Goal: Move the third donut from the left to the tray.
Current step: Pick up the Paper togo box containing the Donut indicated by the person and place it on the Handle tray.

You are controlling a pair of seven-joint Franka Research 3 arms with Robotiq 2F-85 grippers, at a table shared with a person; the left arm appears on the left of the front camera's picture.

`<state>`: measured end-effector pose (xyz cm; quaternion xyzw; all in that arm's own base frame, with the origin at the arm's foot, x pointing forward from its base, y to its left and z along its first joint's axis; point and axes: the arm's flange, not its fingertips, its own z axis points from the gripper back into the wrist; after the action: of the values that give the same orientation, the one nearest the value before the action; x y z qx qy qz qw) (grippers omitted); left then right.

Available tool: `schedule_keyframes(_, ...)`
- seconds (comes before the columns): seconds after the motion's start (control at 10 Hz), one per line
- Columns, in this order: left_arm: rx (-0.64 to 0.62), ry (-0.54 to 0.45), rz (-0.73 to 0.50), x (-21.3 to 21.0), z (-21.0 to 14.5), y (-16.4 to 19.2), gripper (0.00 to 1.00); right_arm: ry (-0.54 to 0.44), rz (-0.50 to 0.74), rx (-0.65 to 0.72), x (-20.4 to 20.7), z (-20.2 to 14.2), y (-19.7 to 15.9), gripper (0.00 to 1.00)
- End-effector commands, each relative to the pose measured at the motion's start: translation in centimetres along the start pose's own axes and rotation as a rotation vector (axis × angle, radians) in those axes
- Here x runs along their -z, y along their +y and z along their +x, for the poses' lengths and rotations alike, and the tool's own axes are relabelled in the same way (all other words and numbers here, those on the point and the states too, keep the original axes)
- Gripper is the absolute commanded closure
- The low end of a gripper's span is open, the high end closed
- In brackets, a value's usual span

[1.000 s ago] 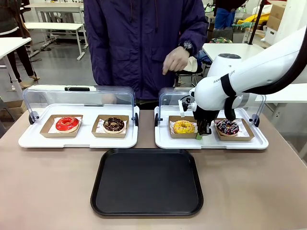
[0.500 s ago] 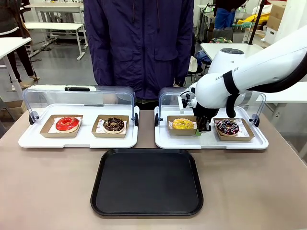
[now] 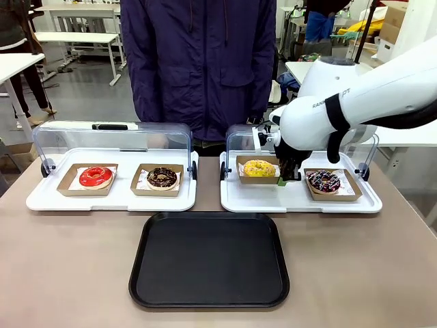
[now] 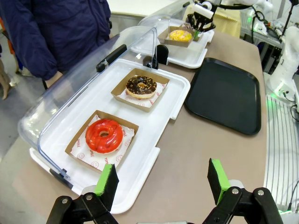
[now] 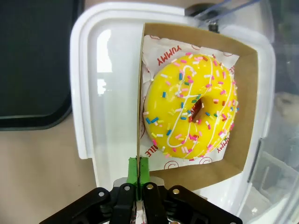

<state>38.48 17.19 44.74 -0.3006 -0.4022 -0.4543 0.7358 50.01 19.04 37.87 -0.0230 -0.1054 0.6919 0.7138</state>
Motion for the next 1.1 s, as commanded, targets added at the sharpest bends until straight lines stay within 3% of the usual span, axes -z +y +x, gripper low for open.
schedule_keyframes(0.0,0.008,-0.002,-0.005,-0.1,0.1,-0.2,0.0,0.018,-0.056,0.035,-2.4,0.7,1.8,0.98)
schedule_keyframes(0.4,0.008,-0.002,-0.005,-0.1,0.1,-0.2,0.0,0.02,-0.022,0.061,-5.4,2.5,5.0,0.98)
schedule_keyframes(0.8,0.008,-0.002,-0.005,-0.1,0.1,-0.2,0.0,0.018,-0.033,0.05,-8.0,4.1,12.6,0.98)
schedule_keyframes(1.0,0.008,-0.002,-0.005,-0.1,0.1,-0.2,0.0,-0.003,-0.045,0.043,-8.0,4.9,14.8,0.98)
